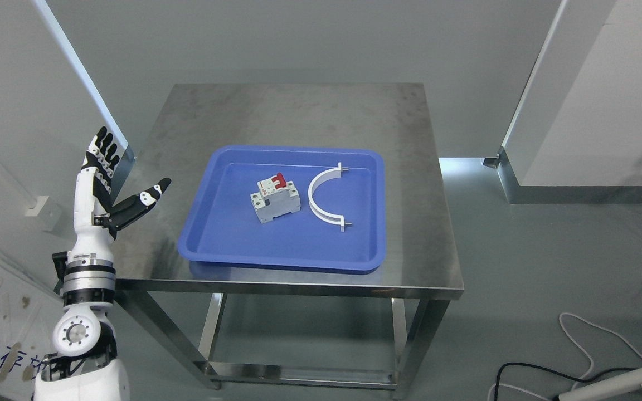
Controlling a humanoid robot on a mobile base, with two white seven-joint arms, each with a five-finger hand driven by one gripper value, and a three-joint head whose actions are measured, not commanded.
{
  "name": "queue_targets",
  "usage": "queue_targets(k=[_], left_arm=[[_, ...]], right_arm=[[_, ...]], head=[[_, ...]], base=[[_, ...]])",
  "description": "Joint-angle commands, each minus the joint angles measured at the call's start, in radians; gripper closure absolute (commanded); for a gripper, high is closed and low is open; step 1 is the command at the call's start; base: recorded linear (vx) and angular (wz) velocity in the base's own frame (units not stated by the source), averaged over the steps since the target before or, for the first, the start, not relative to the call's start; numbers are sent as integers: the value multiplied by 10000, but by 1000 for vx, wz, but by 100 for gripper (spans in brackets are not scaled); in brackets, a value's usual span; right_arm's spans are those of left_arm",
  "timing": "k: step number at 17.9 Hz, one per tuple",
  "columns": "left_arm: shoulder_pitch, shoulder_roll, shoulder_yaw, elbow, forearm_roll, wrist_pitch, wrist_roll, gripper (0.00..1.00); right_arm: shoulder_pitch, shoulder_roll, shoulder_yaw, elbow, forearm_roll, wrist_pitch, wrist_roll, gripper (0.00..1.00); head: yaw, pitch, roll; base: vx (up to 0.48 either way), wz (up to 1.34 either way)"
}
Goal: Place circuit breaker on shelf
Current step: 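Reach the left hand down to the grey circuit breaker in the tray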
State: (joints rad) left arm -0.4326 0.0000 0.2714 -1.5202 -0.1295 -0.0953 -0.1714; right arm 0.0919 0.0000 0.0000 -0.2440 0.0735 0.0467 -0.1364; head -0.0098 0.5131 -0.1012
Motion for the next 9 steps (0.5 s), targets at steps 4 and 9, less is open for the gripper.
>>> queue_targets(k=[4,9], left_arm=[[-46,175,-181,-77,-8,-838,-3006,1],[-505,1947,-2985,-61,-1368,-111,-3762,6]], right_arm=[[1,-175,199,0,1,330,-1,0],[1,-175,199,0,1,330,-1,0]], head=[[0,0,0],[0,0,0]], base=[[76,-1],[12,-21]])
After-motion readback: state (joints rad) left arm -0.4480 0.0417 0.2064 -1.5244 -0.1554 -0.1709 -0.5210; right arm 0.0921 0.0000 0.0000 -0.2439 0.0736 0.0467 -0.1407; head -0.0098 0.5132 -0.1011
